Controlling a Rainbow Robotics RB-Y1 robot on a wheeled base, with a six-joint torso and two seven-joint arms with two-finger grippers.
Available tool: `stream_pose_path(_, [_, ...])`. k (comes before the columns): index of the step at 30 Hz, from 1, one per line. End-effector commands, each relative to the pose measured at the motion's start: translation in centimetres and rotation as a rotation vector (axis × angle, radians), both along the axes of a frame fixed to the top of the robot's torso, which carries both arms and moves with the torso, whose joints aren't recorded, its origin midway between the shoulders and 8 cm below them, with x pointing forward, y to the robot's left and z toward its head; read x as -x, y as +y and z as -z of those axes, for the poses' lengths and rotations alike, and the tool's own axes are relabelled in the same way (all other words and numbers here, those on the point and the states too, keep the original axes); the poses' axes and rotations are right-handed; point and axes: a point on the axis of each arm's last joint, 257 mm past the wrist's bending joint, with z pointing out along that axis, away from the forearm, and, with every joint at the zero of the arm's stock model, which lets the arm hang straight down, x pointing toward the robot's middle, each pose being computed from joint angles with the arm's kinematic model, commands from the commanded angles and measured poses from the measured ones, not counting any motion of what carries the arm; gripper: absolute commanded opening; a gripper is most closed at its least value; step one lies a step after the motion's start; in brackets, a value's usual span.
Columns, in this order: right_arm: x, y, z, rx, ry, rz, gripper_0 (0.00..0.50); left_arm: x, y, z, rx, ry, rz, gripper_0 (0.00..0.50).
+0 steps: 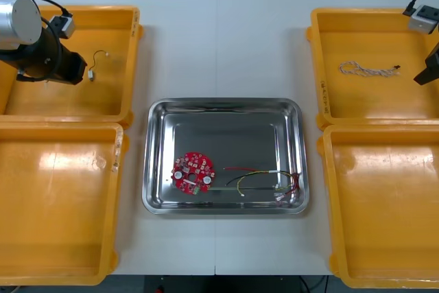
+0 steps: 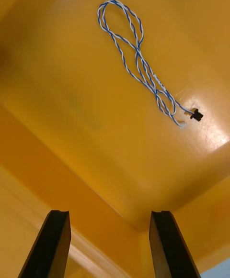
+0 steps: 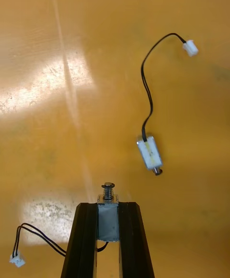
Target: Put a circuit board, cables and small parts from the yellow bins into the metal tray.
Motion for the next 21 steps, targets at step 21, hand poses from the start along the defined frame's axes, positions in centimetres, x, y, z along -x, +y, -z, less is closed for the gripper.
stream_pose_path(21, [-6.2, 2.5, -1.0, 0.164, -0.178, -0.193, 0.479, 4.1, -7.0, -9.8, -0.02, -0.049, 0.05, 0.0])
